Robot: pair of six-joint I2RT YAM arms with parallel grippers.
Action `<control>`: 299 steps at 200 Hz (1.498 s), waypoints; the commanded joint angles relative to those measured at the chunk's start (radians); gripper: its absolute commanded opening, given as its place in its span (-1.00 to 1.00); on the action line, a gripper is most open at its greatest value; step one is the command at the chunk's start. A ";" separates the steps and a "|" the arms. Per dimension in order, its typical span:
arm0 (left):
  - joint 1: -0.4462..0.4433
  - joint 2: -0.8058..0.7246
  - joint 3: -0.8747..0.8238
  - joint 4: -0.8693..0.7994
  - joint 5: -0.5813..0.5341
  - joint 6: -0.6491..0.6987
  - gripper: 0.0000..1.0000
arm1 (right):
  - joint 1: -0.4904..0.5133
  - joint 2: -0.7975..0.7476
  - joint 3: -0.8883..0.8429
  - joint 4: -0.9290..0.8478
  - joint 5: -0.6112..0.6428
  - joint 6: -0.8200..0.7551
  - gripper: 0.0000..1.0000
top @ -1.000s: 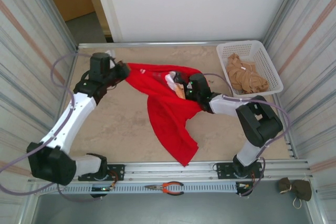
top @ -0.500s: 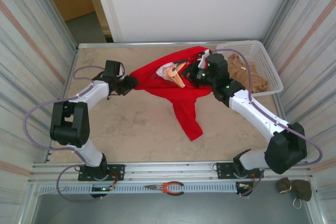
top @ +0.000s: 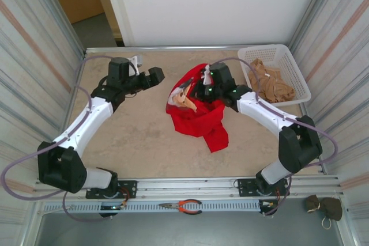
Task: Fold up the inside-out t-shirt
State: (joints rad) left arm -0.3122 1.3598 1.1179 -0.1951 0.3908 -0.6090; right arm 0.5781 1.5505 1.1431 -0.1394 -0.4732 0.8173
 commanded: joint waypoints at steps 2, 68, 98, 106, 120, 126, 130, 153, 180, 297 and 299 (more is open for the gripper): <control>-0.040 0.042 0.037 0.059 0.129 0.048 0.86 | 0.028 0.000 0.022 -0.021 -0.051 -0.104 -1.00; -0.152 0.067 -0.029 0.202 0.189 0.094 0.84 | 0.051 0.002 0.023 -0.028 -0.061 -0.116 -1.00; -0.170 0.113 0.006 0.189 0.169 0.092 0.70 | 0.066 -0.004 0.020 -0.028 -0.068 -0.122 -1.00; -0.172 0.129 0.015 0.191 0.162 0.088 0.57 | 0.070 -0.009 0.020 -0.031 -0.065 -0.127 -1.00; -0.169 0.156 0.037 0.195 0.147 0.081 0.26 | 0.080 -0.022 0.013 -0.035 -0.065 -0.132 -1.00; -0.169 0.168 0.048 0.198 0.141 0.076 0.09 | 0.085 -0.029 0.011 -0.037 -0.063 -0.137 -1.00; -0.169 0.176 0.058 0.200 0.139 0.072 -0.04 | 0.091 -0.033 0.007 -0.038 -0.062 -0.140 -1.00; -0.152 0.225 0.120 0.222 0.117 0.019 -0.89 | 0.127 -0.057 -0.008 -0.082 -0.036 -0.179 -1.00; -0.121 0.317 0.241 0.202 0.106 -0.073 -1.00 | 0.202 -0.071 -0.018 -0.152 0.016 -0.248 -1.00; 0.038 0.457 0.261 -0.030 0.106 -0.064 0.53 | -0.026 -0.234 0.258 -0.068 0.205 -0.121 -1.00; 0.044 0.445 0.252 -0.026 0.107 -0.064 0.55 | -0.031 -0.233 0.258 -0.066 0.208 -0.116 -1.00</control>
State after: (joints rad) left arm -0.3248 1.9465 1.4380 -0.2466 0.4866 -0.6601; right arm 0.5781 1.3472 1.3815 -0.2665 -0.3511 0.6384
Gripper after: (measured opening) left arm 0.704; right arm 0.067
